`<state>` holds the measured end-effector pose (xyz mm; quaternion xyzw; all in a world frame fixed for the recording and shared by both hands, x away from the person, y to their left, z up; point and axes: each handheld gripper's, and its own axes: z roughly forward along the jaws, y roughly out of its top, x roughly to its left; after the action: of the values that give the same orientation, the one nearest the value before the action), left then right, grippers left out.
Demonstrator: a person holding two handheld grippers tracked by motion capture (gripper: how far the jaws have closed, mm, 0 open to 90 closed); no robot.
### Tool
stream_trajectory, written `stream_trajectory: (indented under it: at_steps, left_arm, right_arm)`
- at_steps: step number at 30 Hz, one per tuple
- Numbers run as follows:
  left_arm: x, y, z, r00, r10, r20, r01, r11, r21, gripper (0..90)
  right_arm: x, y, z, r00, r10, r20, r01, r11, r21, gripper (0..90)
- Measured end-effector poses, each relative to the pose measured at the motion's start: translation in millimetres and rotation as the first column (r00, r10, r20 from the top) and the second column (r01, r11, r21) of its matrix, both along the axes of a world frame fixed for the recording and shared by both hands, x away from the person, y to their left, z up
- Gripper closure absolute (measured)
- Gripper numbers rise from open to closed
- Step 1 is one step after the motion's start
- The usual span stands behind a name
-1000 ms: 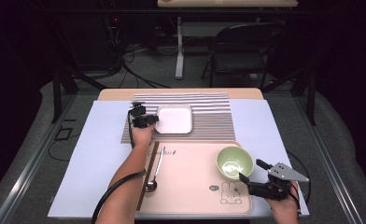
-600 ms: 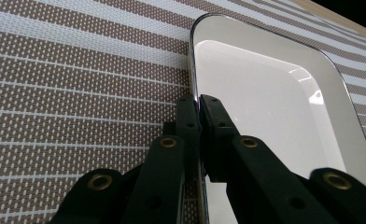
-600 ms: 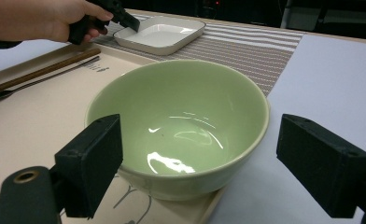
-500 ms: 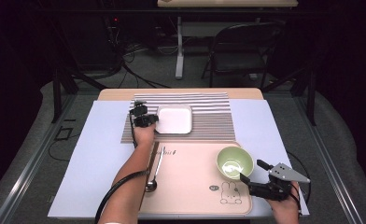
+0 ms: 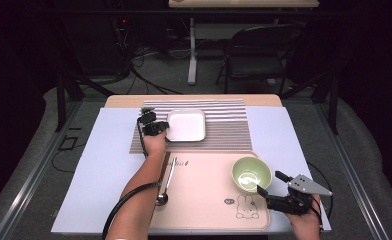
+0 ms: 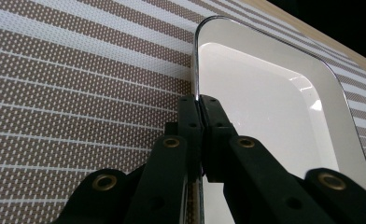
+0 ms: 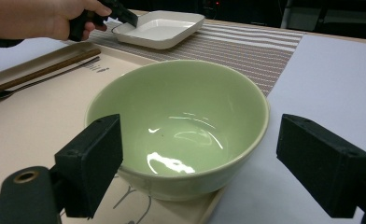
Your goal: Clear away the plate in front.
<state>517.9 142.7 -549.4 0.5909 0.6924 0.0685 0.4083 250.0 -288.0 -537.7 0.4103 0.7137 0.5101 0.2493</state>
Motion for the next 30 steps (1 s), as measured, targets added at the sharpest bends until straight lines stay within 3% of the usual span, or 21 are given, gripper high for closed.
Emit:
stream_trajectory:
  at_steps: [19,30]
  left_arm:
    - [-37.5,-5.3,18.6,0.998,-0.054,0.033,0.055,0.9985,-0.009,88.6]
    - [-61.3,0.7,28.4,0.9957,-0.079,0.048,0.081,0.9958,-0.042,88.5]
  right_arm:
    - [-0.8,1.4,0.9,1.0,0.0,0.0,0.0,1.0,0.002,14.1]
    - [-0.5,1.8,1.2,1.0,0.0,0.003,0.0,1.0,0.0,14.1]
